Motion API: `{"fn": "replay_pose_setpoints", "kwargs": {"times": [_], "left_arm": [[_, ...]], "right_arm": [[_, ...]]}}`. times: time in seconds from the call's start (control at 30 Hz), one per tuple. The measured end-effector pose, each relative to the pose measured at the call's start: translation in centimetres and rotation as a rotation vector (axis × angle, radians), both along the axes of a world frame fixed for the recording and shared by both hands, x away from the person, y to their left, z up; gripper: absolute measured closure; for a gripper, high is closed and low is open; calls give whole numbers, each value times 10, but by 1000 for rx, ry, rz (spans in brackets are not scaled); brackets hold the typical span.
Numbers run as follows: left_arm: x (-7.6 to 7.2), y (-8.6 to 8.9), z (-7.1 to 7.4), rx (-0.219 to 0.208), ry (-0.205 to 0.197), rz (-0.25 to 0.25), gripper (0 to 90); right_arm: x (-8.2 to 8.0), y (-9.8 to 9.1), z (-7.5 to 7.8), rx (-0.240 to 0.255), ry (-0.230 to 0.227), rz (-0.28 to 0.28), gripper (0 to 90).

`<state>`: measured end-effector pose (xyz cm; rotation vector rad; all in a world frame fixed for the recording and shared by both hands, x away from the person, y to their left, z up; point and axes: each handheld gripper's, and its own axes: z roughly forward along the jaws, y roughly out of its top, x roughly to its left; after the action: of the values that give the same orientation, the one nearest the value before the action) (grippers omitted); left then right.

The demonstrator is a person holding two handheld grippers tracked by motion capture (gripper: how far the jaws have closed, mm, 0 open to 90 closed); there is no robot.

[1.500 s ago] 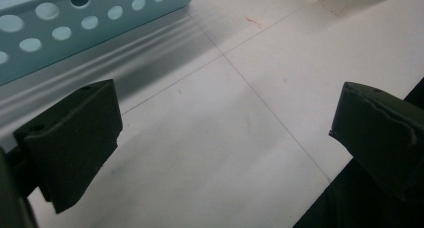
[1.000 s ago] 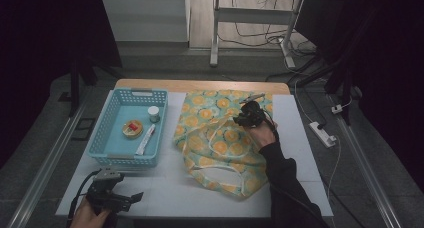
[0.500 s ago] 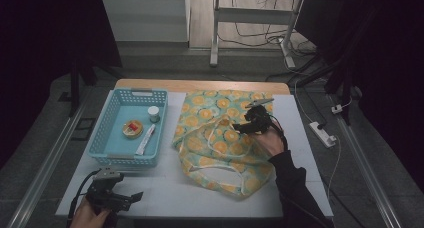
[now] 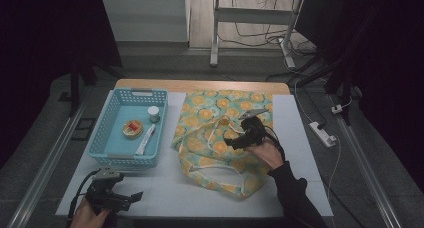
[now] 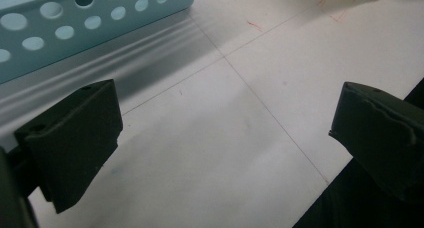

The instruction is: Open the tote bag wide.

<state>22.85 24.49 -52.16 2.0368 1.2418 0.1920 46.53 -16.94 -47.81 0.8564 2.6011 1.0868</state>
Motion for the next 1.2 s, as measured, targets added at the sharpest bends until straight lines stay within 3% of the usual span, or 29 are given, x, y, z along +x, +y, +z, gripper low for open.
{"fn": "replay_pose_setpoints", "kwargs": {"times": [0.23, 0.47, 0.57, 0.67, 0.83, 0.9, 1.1, 1.2], "left_arm": [[-1, 0, 0, -1, -8, -6, 4], [-1, 0, 0, 0, -11, -9, 4], [-1, -1, 0, -1, -12, -10, 4], [-1, 0, 0, -2, -12, -11, 4], [-1, -1, 1, -1, -12, -12, 4], [-1, -1, 0, -1, -11, -12, 4], [-1, -2, 1, 9, -11, -16, 5], [-1, -1, 1, 10, -8, -14, 5]], "right_arm": [[-22, 6, -6, 5, 20, 41, 0], [-37, 15, -13, -39, 63, 80, 0], [-39, 21, -20, -74, 62, 97, 0], [-38, 23, -31, -154, 30, 85, 0], [-32, 20, -46, -216, 16, 77, 25], [-30, 16, -47, -180, 27, 78, 94], [-38, 21, -40, -184, 20, 147, 430], [-39, 23, -38, -184, 26, 154, 564]]}}
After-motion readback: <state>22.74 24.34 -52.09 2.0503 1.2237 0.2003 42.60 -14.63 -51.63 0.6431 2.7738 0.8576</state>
